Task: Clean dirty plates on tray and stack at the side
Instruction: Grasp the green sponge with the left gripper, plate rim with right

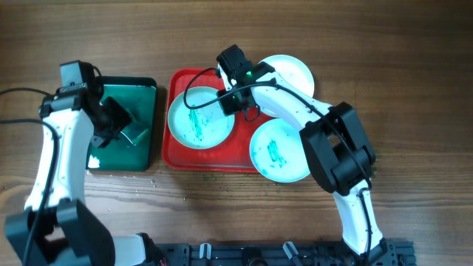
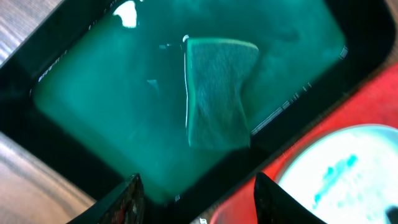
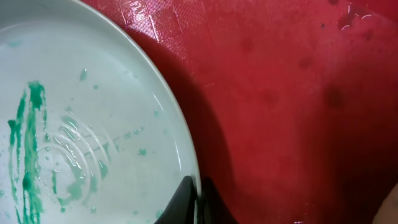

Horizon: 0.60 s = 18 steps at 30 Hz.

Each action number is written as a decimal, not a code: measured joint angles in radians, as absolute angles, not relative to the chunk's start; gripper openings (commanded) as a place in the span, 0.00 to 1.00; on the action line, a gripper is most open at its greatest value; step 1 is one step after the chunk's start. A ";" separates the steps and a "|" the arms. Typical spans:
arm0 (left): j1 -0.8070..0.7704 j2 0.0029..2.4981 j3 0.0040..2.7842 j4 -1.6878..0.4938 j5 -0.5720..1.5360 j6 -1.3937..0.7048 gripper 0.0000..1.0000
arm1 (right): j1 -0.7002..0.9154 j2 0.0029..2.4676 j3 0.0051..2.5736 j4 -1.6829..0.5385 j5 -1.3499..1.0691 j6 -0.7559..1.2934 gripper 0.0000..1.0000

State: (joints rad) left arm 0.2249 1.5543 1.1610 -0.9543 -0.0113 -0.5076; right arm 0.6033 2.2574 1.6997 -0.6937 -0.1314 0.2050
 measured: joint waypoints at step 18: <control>0.148 1.885 1.161 -0.700 -0.075 -0.433 0.23 | 0.604 2.257 1.700 -0.686 -0.134 0.209 0.04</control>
